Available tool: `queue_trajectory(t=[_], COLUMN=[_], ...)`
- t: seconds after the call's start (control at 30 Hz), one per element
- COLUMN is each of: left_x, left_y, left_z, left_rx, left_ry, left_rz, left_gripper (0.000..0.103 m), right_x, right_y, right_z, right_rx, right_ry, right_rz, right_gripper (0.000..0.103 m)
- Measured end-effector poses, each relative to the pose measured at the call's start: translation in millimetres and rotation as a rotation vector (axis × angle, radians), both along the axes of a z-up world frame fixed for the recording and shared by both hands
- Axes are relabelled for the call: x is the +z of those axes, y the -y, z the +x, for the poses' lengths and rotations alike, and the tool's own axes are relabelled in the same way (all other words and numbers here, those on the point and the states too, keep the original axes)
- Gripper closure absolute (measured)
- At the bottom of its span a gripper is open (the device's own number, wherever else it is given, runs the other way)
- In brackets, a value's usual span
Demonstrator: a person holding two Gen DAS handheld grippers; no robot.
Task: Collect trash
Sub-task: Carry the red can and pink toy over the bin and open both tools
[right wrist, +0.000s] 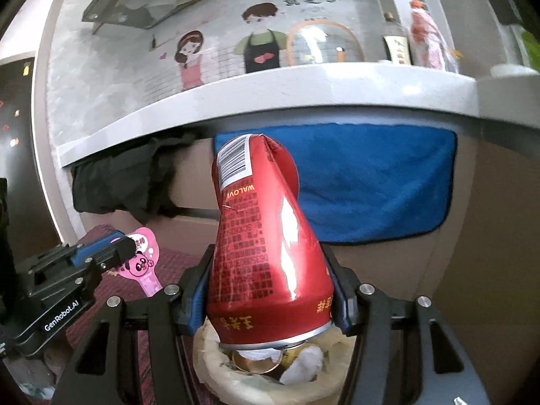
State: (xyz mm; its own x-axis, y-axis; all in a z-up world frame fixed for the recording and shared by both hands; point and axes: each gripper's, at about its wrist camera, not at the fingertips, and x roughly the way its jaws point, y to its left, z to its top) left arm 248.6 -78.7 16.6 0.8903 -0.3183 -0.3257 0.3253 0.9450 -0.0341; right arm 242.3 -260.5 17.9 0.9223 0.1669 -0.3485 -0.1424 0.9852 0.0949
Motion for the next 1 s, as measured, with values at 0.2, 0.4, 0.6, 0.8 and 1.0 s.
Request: queue_trajectory(t=[0.2,0.4,0.6,0.8,1.0], left_x=[-17,-31,-41,-52,-55], left_y=[9,11,10,10,14], left_z=[11,23,35,45,55], left_rx=[-0.018,-0.021,-0.024,-0.025,-0.053], left_ry=[-0.035,-0.079,-0.116,-0.153,-0.182], left_rz=[0.003,-0.003,-0.014,-0.016,-0.028], left_gripper=[0.089,0.089,0.089,0.089,0.089], right_x=[-18,-28,-42,-58,-70], right_y=[9,12,15,17,19], right_z=[10,21,29,39,48], right_rx=[-0.007,-0.012,-0.019,-0.025,-0.019], right_ry=[-0.029,-0.047,-0.075,-0.108,-0.134], right_rz=[0.017,0.022,0.027,0.042,0.077], right_gripper=[0.049,0.049,0.049,0.049,0.049])
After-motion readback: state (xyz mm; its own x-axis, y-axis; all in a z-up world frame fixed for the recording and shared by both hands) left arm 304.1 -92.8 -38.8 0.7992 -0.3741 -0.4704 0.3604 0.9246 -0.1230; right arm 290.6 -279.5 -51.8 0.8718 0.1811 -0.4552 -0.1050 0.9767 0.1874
